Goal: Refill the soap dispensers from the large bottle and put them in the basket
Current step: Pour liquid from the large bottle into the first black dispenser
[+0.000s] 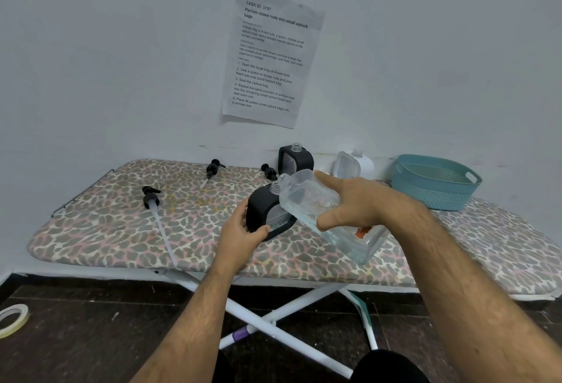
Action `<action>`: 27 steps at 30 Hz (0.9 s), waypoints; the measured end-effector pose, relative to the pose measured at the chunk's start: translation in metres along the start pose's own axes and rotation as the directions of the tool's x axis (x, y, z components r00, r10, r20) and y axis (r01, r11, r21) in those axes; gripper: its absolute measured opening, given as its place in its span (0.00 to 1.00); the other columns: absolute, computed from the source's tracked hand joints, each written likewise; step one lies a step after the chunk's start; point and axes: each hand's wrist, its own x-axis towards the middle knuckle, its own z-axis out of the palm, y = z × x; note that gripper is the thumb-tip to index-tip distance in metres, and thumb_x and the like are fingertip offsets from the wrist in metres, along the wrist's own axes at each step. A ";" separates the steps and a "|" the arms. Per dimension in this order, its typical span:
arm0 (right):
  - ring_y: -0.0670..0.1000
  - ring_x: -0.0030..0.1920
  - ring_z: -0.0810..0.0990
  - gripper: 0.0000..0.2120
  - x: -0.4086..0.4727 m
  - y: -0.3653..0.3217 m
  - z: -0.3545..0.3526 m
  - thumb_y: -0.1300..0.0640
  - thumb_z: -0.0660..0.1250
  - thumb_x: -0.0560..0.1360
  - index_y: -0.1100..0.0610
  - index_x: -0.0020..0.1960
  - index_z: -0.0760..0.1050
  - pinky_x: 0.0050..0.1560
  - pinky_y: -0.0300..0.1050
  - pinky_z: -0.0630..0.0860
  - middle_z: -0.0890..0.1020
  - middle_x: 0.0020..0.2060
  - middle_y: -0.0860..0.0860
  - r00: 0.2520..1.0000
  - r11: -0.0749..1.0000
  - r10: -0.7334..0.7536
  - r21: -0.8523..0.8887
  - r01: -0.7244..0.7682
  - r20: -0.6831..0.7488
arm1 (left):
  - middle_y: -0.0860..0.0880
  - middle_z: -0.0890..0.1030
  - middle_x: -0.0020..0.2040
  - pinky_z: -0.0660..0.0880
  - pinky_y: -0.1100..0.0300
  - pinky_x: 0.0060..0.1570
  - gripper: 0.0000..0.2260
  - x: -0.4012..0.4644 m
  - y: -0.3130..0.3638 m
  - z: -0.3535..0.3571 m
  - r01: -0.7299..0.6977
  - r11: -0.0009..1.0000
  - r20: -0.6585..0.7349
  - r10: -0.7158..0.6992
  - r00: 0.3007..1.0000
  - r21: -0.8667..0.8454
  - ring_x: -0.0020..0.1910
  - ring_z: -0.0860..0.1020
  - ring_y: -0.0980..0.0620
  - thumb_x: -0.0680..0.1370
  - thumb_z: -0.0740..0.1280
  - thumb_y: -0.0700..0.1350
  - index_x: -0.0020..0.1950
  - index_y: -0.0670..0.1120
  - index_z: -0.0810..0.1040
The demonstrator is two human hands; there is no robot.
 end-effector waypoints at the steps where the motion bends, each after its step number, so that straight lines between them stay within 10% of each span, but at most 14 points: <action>1: 0.50 0.46 0.83 0.47 0.000 0.000 0.000 0.43 0.70 0.70 0.39 0.80 0.45 0.49 0.43 0.76 0.75 0.49 0.48 1.000 1.000 0.001 -0.002 -0.001 0.000 | 0.60 0.79 0.56 0.76 0.68 0.52 0.28 0.000 0.000 0.000 0.000 1.000 0.001 0.000 1.000 0.000 0.54 0.79 0.64 0.74 0.72 0.35 0.65 0.60 0.70; 27: 0.51 0.52 0.81 0.47 -0.001 -0.001 -0.002 0.43 0.70 0.71 0.40 0.80 0.45 0.56 0.46 0.77 0.71 0.70 0.52 1.000 0.999 -0.018 -0.040 0.017 -0.002 | 0.63 0.78 0.56 0.75 0.73 0.49 0.29 0.001 -0.003 0.000 -0.031 0.999 -0.001 0.031 1.000 0.016 0.52 0.78 0.70 0.74 0.72 0.35 0.63 0.63 0.69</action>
